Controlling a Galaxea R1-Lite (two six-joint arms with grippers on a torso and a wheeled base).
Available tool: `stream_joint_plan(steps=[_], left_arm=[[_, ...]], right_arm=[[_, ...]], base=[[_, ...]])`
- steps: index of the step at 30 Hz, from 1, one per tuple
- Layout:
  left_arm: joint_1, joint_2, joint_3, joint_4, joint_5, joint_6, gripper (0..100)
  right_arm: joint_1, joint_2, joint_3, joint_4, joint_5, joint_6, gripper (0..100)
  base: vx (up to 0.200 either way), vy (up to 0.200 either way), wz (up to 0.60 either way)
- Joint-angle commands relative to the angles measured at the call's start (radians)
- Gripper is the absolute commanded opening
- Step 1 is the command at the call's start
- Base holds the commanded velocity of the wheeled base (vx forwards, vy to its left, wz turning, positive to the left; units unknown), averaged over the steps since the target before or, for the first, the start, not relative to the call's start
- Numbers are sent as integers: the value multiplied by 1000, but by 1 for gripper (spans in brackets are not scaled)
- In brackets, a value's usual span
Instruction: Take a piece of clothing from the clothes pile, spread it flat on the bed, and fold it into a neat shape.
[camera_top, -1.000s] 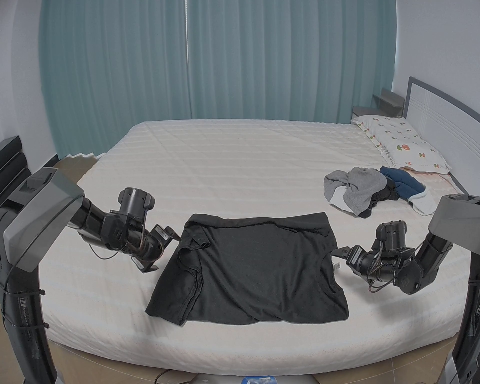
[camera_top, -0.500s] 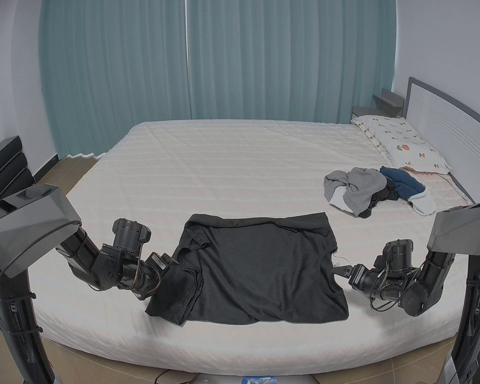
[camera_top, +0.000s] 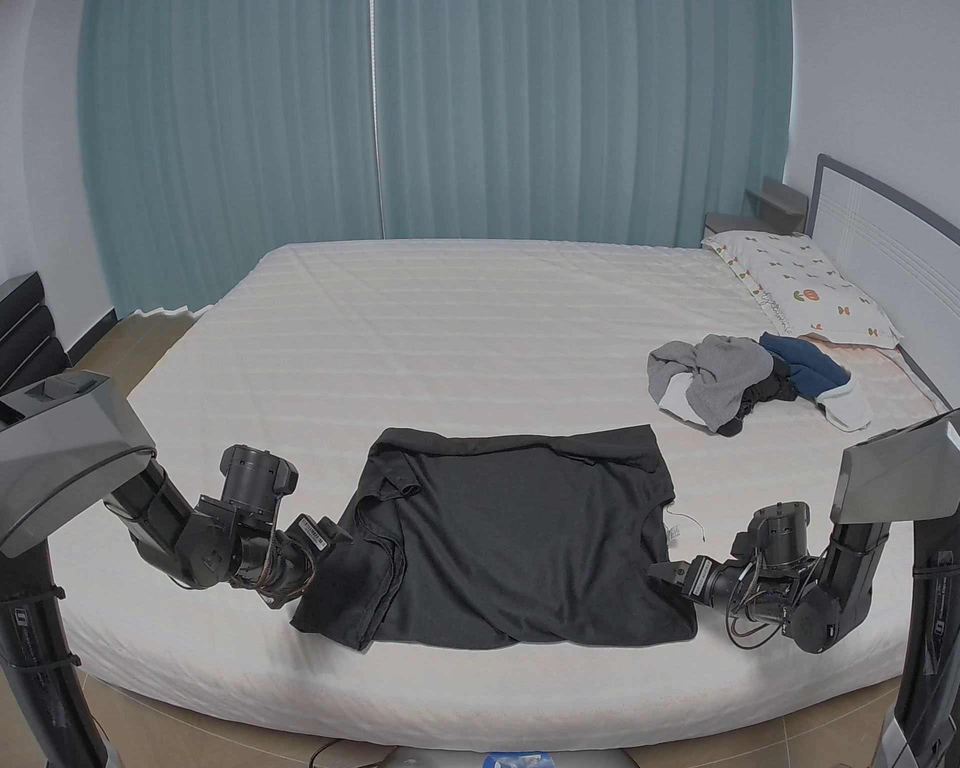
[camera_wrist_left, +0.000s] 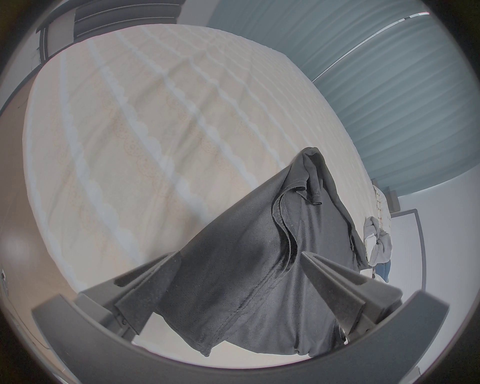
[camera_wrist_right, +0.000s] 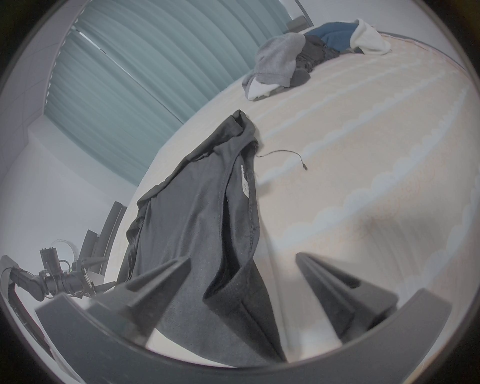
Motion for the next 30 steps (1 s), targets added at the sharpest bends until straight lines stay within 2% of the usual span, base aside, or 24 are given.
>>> stream_joint_plan(steps=[1,9,12,17,24,30], left_arm=[[0,3,1,0,-1,0,100],[1,6,-1,-2,-1,3,100],[3,6,-4,-6,-1,3,100],[12,8,-13,-8,-1,1,100],[12,11,-17,-12,-1,-5,100],[12,34,-30,-32,2,-8,100]], right_arm=[[4,35,5,-26,-5,-9,0],[3,23,3,-40,-13,-22,0],[-6,8,-17,-48,-37,-20,0],[-13,-9,-86,-63,-85,-22,0],[-36,15,-224,-43,-94,-26,0],[-54,60,-425,123,-99,-23,0]], base=[[0,0,0],[0,0,0],[0,0,0],[0,0,0],[0,0,0],[0,0,0]])
